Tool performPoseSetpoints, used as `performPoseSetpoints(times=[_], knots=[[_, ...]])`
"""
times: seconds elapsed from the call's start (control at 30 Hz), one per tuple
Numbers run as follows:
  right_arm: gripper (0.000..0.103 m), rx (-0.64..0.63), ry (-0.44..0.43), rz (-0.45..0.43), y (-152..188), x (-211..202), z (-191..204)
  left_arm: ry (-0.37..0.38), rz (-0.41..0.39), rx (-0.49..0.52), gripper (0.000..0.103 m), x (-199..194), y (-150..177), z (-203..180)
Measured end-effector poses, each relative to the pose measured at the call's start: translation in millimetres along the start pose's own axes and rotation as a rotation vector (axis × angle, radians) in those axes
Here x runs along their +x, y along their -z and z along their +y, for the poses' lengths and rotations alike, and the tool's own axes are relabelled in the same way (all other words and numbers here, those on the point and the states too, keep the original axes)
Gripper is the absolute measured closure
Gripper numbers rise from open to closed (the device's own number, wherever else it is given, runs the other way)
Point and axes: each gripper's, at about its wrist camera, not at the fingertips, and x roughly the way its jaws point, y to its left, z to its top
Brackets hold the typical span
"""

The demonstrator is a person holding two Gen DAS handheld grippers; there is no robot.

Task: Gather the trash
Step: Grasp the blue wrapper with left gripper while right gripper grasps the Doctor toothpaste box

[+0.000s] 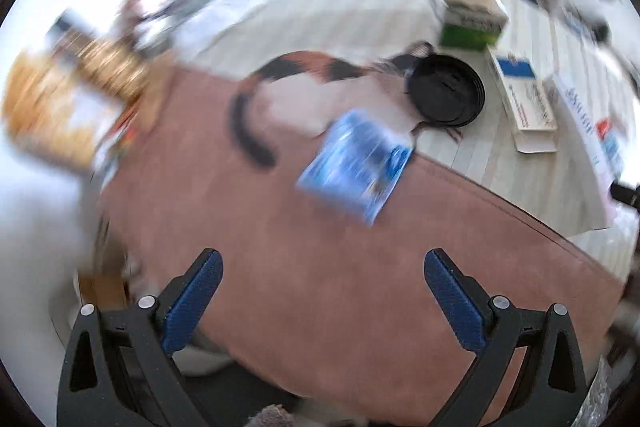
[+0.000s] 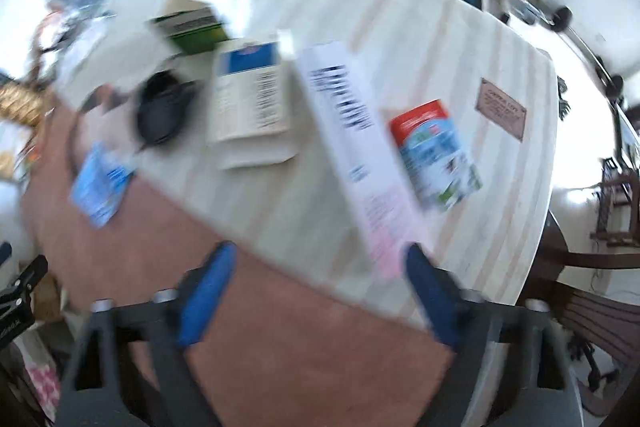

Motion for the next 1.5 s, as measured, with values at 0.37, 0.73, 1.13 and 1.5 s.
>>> performPoseSetpoints(times=[0.37, 0.73, 1.13, 1.5], knots=[[0.035, 0.041, 0.032, 0.102, -52, 75, -25, -0.020, 0.205, 0.290, 0.000, 105, -73, -29], [0.044, 0.160, -0.091, 0.154, -16, 78, -44, 0.249, 0.318, -0.011, 0.012, 115, -45, -14], [0.037, 0.079, -0.039, 0.223, 21, 85, -36, 0.287, 0.382, -0.158, 0.011, 107, 12, -23], [0.046, 0.045, 0.063, 0.110, -8, 95, 5, 0.208, 0.298, -0.245, 0.024, 105, -18, -30]])
